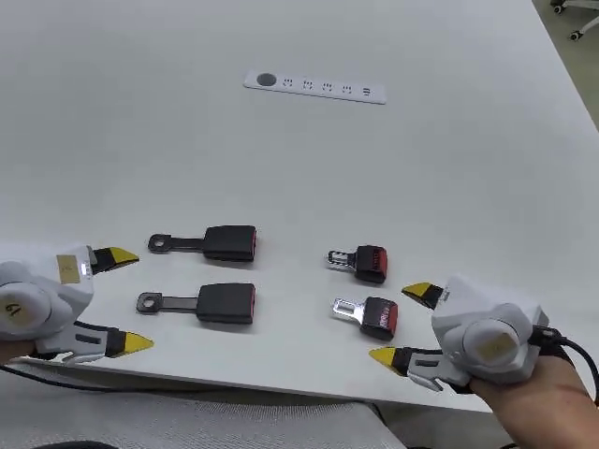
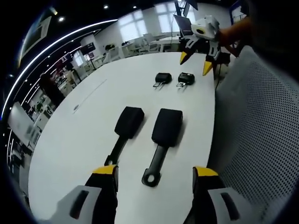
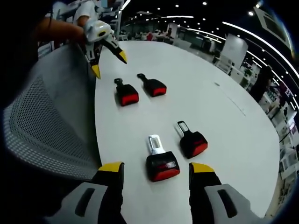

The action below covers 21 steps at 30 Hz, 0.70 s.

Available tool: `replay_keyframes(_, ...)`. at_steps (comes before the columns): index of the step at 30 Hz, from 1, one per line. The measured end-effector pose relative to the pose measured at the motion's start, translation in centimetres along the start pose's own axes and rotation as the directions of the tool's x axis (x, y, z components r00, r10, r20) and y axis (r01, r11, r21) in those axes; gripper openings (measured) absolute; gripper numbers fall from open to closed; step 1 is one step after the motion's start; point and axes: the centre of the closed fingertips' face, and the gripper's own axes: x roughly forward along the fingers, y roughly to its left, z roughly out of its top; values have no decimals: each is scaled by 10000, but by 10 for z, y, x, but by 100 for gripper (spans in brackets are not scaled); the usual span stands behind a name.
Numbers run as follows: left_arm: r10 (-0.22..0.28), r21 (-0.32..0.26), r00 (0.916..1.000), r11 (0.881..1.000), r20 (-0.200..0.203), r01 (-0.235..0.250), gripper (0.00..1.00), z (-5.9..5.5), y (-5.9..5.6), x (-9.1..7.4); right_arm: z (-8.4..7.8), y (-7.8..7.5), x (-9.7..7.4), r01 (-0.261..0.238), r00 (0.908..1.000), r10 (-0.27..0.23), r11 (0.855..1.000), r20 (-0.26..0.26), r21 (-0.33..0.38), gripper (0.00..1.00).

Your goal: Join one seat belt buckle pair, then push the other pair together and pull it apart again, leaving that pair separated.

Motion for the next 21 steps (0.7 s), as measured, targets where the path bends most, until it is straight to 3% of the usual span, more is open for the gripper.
replay_keyframes(3, -104, 293, 9998, 9995, -143, 108, 60, 2, 1, 7, -1, 1, 1, -87, 10000, 87, 10000, -1, -36, 53)
replay_keyframes(8, -394, 503, 9980, 9979, -493, 418, 61, 6, 0, 19, -5, 0, 5, -287, 9995, 288, 9996, -140, 37, 49)
replay_keyframes(10, -602, 813, 9977, 9947, -297, 625, 58, 13, -2, 21, -6, 1, 7, -401, 9990, 402, 9992, -179, 32, 48)
replay_keyframes(21, -1154, 1043, 9928, 9875, -319, 1181, 47, 26, -11, 42, -7, -1, 18, -751, 9962, 742, 9970, -465, -179, 43)
